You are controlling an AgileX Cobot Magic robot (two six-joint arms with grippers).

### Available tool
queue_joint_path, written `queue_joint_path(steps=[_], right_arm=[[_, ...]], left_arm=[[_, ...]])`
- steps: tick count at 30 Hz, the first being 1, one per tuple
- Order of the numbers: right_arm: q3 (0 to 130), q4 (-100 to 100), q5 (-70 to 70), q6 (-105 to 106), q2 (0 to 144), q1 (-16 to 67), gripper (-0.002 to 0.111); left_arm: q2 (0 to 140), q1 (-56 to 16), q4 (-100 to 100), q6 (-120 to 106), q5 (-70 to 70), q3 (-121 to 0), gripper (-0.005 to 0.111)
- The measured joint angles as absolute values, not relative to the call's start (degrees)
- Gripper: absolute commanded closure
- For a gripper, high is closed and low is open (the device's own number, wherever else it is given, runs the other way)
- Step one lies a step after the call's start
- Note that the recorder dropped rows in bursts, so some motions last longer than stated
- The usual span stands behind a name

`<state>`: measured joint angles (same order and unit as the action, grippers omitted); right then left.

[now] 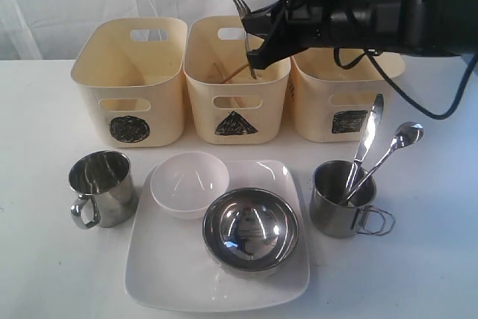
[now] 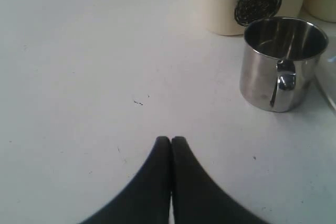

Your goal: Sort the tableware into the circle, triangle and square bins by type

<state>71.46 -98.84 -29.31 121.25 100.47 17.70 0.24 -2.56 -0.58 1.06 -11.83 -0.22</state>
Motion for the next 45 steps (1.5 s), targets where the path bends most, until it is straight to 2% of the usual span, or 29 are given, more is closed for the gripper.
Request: queue_joint_path(steps=[16, 19, 24, 27, 32, 34, 39, 45], right_arm=[[83.0, -99.6, -26.7, 121.2, 112.8, 17.7, 0.107], [83.4, -99.6, -26.6, 121.0, 115.1, 17.7, 0.096], [83.4, -99.6, -26.6, 117.8, 116.3, 17.7, 0.066], [83.7, -99.6, -26.6, 117.1, 116.3, 17.7, 0.06], [83.8, -99.6, -26.3, 113.4, 115.0, 17.7, 0.063], [83.8, -99.4, -26.3, 109.9, 113.6, 17.7, 0.073], [83.8, -88.4, -26.3, 96.1, 107.9, 17.7, 0.108], [80.1, -71.7, -26.1, 80.1, 100.6, 17.5, 0.108]], left_arm=[[0.2, -2.6, -0.6, 1.1, -11.8, -0.2, 0.107], [0.2, -2.6, -0.6, 1.1, -11.8, -0.2, 0.107], [0.2, -2.6, -0.6, 1.1, -11.8, -0.2, 0.107], [0.2, -2.6, -0.6, 1.1, -11.8, -0.2, 0.107], [0.2, -2.6, -0.6, 1.1, -11.8, -0.2, 0.107], [0.2, -2.6, -0.6, 1.1, -11.8, -0.2, 0.107], [0.2, -2.6, -0.6, 1.1, -11.8, -0.2, 0.107], [0.2, -2.6, -0.6, 1.1, -11.8, -0.2, 0.107]])
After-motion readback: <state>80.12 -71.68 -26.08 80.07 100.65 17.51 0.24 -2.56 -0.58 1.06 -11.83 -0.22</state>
